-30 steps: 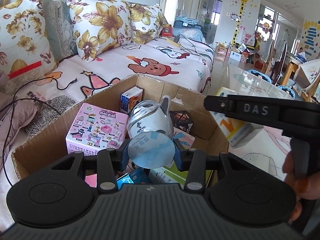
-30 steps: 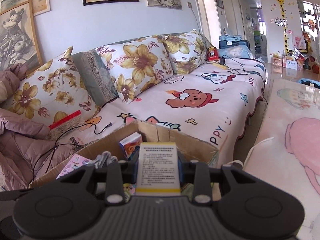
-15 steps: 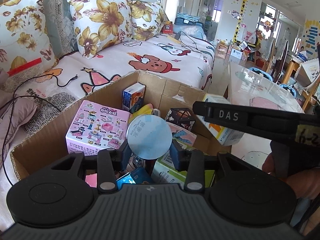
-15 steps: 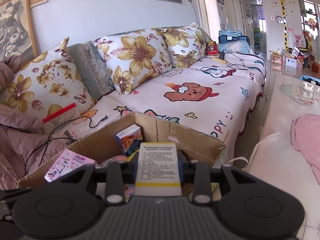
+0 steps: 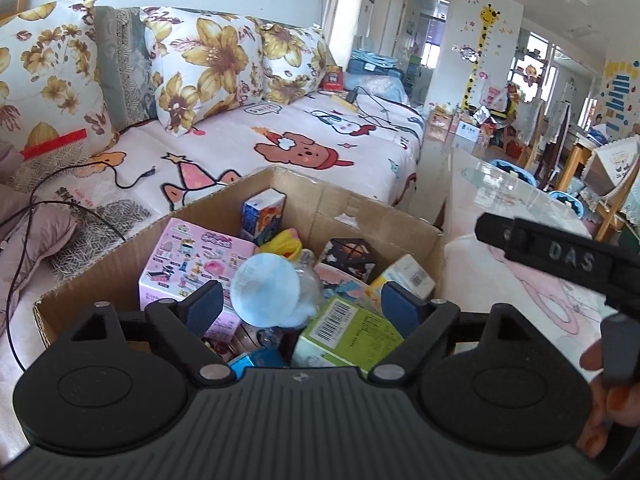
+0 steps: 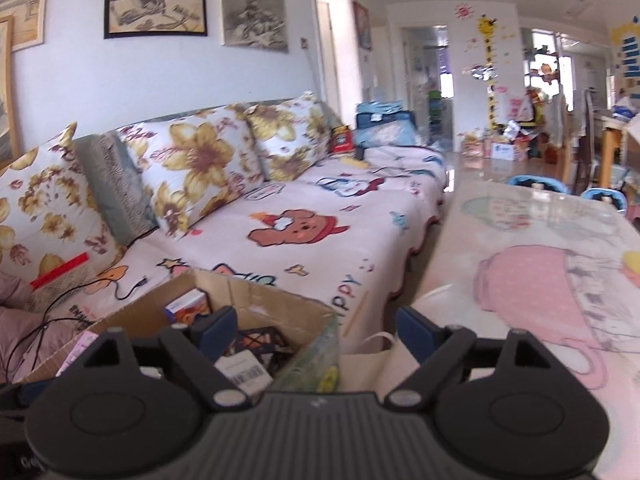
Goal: Organize rigid objects
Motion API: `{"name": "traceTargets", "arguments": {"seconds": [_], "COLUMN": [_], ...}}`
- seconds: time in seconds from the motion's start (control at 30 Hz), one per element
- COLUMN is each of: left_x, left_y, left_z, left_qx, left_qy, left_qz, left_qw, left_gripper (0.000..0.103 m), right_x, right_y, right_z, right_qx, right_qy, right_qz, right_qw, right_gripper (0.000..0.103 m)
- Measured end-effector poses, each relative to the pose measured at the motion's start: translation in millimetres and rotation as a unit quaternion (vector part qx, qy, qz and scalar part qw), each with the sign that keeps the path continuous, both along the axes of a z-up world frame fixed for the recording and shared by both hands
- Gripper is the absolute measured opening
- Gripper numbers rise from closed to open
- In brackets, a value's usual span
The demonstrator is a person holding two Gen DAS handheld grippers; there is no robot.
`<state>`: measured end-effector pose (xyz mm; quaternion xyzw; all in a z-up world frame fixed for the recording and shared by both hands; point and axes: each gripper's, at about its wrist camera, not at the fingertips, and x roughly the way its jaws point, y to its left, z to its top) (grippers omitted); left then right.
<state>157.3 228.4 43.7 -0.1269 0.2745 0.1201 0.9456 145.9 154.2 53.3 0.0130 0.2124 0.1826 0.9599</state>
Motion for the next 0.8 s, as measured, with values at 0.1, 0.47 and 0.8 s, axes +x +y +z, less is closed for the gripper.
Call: {"name": "traceTargets", "arguments": {"seconds": [0.1,0.47,0.8], "left_x": [-10,-65,-105], "left_y": [-7,-17,-14], "left_z": [8,45,59], "left_qx": [0.011,0.075,0.105], "left_qy": [-0.014,-0.023,-0.031], "left_qz": [-0.011,-0.023,-0.048], "left_qw": [0.9998,0.9966,0.9929], "left_gripper": [0.103,0.103,0.103], "right_x": [-23,-90,-141], "right_y": [-10,-32,-16], "right_z": [1,5,28], "right_qx": [-0.025,-0.023,-0.01], "right_qy": [-0.014,0.022,0.025], "right_qz": [-0.022,-0.075,-0.071], "right_qw": [0.999,0.997,0.997], "right_gripper": [0.093,0.093,0.093]}}
